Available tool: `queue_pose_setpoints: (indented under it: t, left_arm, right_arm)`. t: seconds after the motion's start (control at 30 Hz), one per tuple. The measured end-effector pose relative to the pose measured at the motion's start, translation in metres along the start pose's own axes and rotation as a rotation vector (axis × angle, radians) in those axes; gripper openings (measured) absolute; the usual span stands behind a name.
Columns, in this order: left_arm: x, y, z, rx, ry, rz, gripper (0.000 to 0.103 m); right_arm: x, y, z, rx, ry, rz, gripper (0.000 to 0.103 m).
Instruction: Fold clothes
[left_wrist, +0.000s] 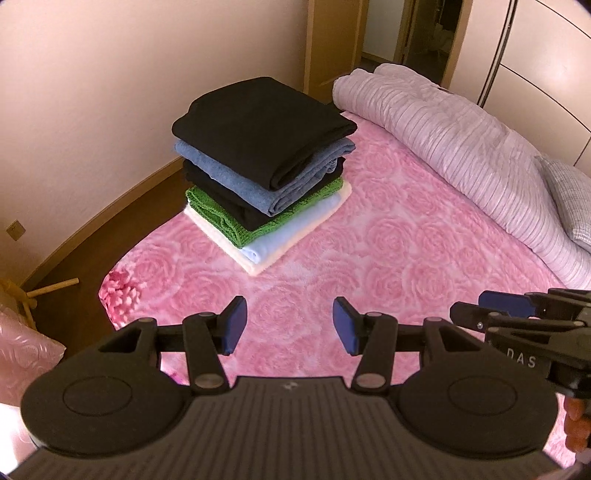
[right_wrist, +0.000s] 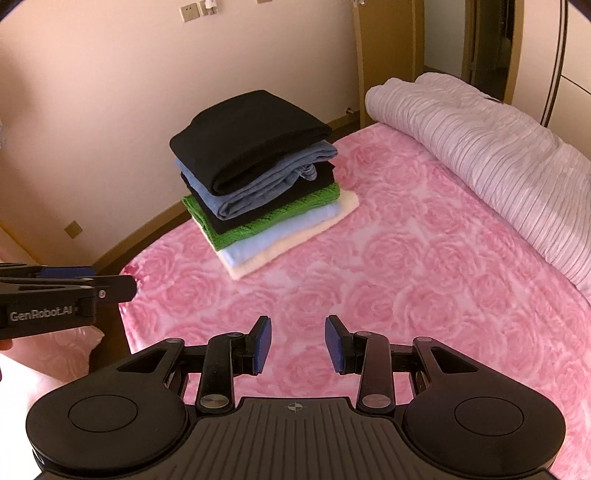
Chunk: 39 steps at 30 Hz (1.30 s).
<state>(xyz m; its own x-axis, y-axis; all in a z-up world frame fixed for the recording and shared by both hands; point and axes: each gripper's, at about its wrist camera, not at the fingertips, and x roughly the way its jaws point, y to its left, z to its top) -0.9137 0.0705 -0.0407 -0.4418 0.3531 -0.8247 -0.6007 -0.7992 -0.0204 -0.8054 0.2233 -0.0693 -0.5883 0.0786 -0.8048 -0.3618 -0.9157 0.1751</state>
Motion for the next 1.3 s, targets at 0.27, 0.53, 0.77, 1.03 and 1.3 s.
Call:
queue_pose_setpoints:
  t: [0.27, 0.53, 0.77, 1.03, 1.3]
  left_arm:
    - [0.008, -0.016, 0.005, -0.005, 0.022, 0.016, 0.047]
    - [0.022, -0.039, 0.008, -0.005, 0.046, 0.023, 0.047]
    - [0.036, -0.049, 0.008, -0.042, 0.071, 0.046, 0.047]
    - [0.044, -0.056, 0.008, -0.058, 0.077, 0.077, 0.047]
    - [0.051, -0.057, 0.012, -0.066, 0.069, 0.101, 0.047]
  right_arm:
    - [0.009, -0.022, 0.015, -0.011, 0.003, 0.019, 0.036]
    - [0.019, -0.047, 0.025, -0.008, 0.015, 0.032, 0.036]
    - [0.033, -0.059, 0.031, -0.037, 0.042, 0.05, 0.036]
    - [0.043, -0.07, 0.039, -0.044, 0.049, 0.072, 0.036]
    - [0.055, -0.072, 0.051, -0.061, 0.059, 0.087, 0.036]
